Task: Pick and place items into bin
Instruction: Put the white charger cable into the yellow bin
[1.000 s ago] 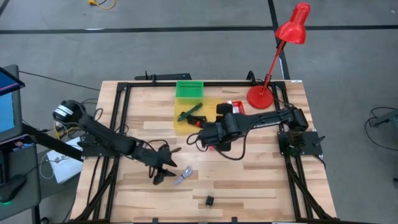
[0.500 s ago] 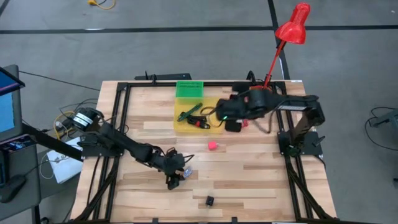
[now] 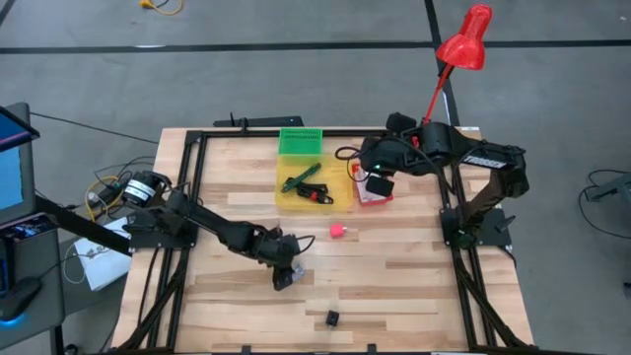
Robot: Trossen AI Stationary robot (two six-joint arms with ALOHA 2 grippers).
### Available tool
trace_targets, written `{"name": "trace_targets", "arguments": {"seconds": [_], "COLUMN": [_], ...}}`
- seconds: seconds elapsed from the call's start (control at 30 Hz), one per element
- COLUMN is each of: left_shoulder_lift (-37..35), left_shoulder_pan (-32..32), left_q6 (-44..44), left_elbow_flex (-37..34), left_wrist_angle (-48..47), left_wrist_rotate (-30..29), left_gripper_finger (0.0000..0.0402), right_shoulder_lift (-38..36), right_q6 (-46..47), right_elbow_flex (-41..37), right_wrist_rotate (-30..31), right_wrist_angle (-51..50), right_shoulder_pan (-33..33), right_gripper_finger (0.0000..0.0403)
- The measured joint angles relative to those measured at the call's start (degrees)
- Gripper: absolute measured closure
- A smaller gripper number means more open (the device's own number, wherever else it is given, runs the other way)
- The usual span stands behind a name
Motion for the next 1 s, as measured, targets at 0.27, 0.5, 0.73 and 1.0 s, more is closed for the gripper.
{"name": "trace_targets", "arguments": {"seconds": [0.27, 0.5, 0.73, 1.0], "left_shoulder_lift": [0.0, 0.0, -0.02, -0.02], "left_shoulder_pan": [-0.24, -1.65, -3.22, -3.75], "left_q6": [-0.03, -1.32, -2.2, -2.46], "left_elbow_flex": [0.23, 0.23, 0.23, 0.23], "left_wrist_angle": [-1.44, -0.36, 1.91, 1.79], "left_wrist_rotate": [2.19, 2.32, 2.82, 2.36], "left_gripper_finger": [0.0187, 0.0187, 0.0187, 0.0187], "right_shoulder_lift": [-0.02, 0.0, 0.02, 0.02], "right_q6": [-0.41, -0.35, 0.5, 0.62], "right_elbow_flex": [-6.33, -13.89, -18.09, -18.07], "right_wrist_rotate": [-0.02, 0.06, 0.1, 0.21], "right_wrist_angle": [-0.05, 0.12, 0.19, 0.67], "right_shoulder_pan": [-0.07, -2.46, -5.39, -5.88], "right_gripper_finger": [0.0301, 0.0301, 0.0301, 0.0301]}}
